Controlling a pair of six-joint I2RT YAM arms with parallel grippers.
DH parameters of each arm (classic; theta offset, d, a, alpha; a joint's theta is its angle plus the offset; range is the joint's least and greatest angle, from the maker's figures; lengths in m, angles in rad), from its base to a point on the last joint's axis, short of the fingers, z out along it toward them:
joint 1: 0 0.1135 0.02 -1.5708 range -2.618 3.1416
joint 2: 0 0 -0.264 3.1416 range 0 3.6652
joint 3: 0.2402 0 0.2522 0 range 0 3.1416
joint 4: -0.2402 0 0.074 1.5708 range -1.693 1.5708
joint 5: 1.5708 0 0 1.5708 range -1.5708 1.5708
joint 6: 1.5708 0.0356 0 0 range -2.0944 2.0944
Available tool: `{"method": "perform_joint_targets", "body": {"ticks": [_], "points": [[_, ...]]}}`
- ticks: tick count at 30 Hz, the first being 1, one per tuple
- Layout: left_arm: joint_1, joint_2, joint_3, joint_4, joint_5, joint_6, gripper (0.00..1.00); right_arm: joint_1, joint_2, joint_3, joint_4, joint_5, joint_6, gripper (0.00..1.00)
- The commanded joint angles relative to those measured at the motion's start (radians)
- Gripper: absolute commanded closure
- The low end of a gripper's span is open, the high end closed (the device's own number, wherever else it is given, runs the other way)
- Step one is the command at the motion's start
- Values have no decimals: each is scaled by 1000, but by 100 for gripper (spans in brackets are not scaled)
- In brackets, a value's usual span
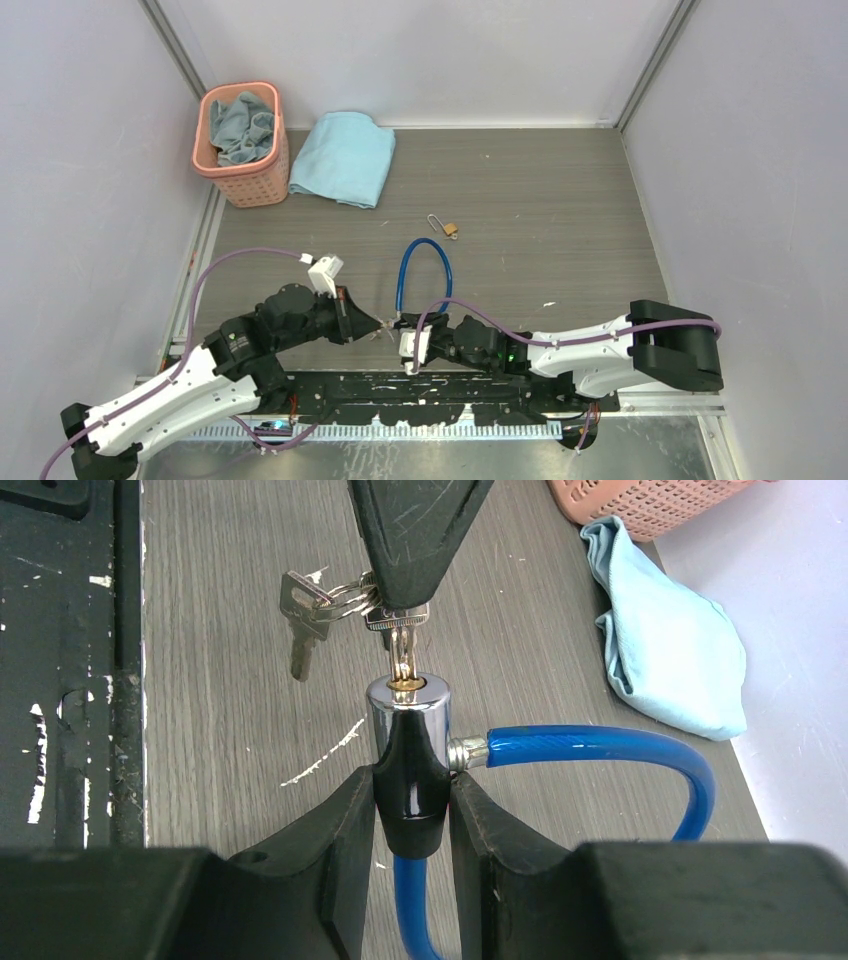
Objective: Unlock with the key
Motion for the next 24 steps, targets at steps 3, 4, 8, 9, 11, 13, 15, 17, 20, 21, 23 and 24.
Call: {"method": "perform_joint_targets", "body": {"ticks": [3,4,8,9,11,13,15,17,20,21,23,24], "points": [[-1,7,-2,83,-12,-9,100,10,-18,56,94,7,-15,99],[0,8,-3,83,-12,-9,100,11,-19,57,94,7,-14,99],[-1,12,-4,93,-13,-9,100,12,-20,59,94,5,-12,99],[1,13,-4,94,-13,-9,100,12,-20,60,94,5,-12,99],[0,17,-5,99,-12,-9,100,12,-22,62,94,2,-10,99],[0,22,-10,108,-10,-10,100,13,-23,64,94,0,-9,99],[0,28,-18,121,-8,-11,100,15,-24,67,93,-1,-5,99],[0,35,-27,134,-7,-15,100,16,-25,70,92,-2,-1,99],[-1,45,-35,150,-4,-18,100,17,-26,76,91,-4,6,99],[-1,46,-37,155,-2,-17,100,17,-25,77,91,-6,8,99],[-1,47,-40,165,2,-10,100,17,-28,79,91,-10,13,99],[-1,48,-43,173,9,-1,100,17,-28,81,91,-12,17,99]]}}
